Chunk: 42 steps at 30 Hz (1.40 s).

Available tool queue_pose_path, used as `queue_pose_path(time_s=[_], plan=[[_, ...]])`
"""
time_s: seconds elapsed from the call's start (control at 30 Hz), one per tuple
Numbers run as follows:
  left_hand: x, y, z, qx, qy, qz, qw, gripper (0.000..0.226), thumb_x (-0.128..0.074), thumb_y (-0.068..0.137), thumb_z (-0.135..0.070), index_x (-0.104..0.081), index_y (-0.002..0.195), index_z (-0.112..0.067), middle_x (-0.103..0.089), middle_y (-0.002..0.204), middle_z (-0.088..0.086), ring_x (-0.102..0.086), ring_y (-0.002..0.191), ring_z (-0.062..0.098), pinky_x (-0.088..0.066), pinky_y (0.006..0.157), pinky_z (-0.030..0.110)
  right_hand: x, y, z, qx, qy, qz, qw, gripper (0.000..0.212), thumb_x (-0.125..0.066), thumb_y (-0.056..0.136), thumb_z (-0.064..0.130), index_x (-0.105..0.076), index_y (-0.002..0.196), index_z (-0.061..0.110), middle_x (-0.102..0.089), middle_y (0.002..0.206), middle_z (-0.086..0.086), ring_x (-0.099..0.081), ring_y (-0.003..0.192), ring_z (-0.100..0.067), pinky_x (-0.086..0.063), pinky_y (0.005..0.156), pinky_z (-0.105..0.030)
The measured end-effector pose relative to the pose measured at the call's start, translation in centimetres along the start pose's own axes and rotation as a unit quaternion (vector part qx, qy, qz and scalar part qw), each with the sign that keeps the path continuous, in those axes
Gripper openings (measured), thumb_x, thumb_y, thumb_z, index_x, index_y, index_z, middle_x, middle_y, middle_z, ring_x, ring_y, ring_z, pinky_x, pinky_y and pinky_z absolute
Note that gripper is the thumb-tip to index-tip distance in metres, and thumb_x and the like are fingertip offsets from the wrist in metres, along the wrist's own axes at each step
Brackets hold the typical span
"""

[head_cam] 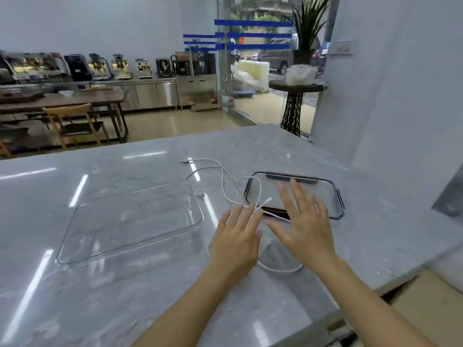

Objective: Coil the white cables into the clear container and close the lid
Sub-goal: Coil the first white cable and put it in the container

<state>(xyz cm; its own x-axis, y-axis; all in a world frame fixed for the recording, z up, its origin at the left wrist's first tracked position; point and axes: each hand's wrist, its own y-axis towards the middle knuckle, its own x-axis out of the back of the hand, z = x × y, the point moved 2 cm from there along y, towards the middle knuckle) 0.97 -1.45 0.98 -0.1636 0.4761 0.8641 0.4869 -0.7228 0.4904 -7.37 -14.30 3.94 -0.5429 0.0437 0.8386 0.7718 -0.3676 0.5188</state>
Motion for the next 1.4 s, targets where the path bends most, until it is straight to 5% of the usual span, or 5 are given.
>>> queue_pose_path(time_s=[0.17,0.4,0.6,0.9,1.4], plan=[[-2.0,-1.3,0.4,-0.037,-0.034,0.098,0.994,0.038,-0.041,0.072,-0.025,-0.07,0.093,-0.013,-0.072,0.1,0.005,-0.069,0.092,0.026,-0.033,0.087,0.029,-2.2,-3.5,-1.1,0.004,-0.006,0.083,0.997,0.073,-0.011,0.084,0.07,-0.029,0.14,0.026,-0.042,0.144,-0.011,-0.043,0.13,-0.022,-0.02,0.101,-0.032],[-2.6,-0.9,2.2,0.03,-0.131,0.206,0.969,0.04,-0.047,0.085,-0.002,-0.057,0.122,-0.012,-0.056,0.134,0.007,-0.048,0.125,0.02,-0.035,0.102,0.028,-3.3,-5.8,-2.3,0.051,0.109,0.277,0.953,0.108,-0.01,0.052,0.091,-0.035,0.138,0.032,-0.029,0.151,0.008,-0.019,0.141,-0.009,-0.012,0.11,-0.022],[-2.0,-0.5,3.4,-0.074,-0.055,0.113,0.989,0.009,-0.053,0.068,-0.012,-0.061,0.069,-0.017,-0.067,0.074,0.0,-0.059,0.085,0.02,-0.036,0.076,0.026,-2.4,-5.1,-1.8,0.097,0.156,0.197,0.963,0.023,-0.06,0.078,0.027,-0.073,0.088,0.011,-0.074,0.1,-0.006,-0.065,0.098,-0.026,-0.046,0.084,-0.038],[2.4,2.9,3.3,-0.005,-0.155,0.029,0.987,0.011,-0.043,0.092,-0.004,-0.053,0.089,-0.005,-0.061,0.079,0.011,-0.051,0.075,0.031,-0.044,0.072,0.047,0.7,-0.4,-1.4,-0.01,0.215,0.116,0.97,0.015,-0.043,0.095,0.017,-0.053,0.091,0.007,-0.054,0.071,-0.001,-0.051,0.069,-0.028,-0.043,0.07,-0.042],[17.5,12.3,1.0,-0.02,-0.344,-0.114,0.932,0.008,-0.049,0.094,-0.017,-0.051,0.088,-0.012,-0.048,0.069,0.0,-0.042,0.061,0.011,-0.037,0.058,0.022,12.0,11.1,1.8,0.029,0.341,-0.165,0.925,0.017,-0.039,0.097,0.01,-0.053,0.089,0.003,-0.045,0.061,0.005,-0.039,0.052,-0.009,-0.032,0.051,-0.021]])
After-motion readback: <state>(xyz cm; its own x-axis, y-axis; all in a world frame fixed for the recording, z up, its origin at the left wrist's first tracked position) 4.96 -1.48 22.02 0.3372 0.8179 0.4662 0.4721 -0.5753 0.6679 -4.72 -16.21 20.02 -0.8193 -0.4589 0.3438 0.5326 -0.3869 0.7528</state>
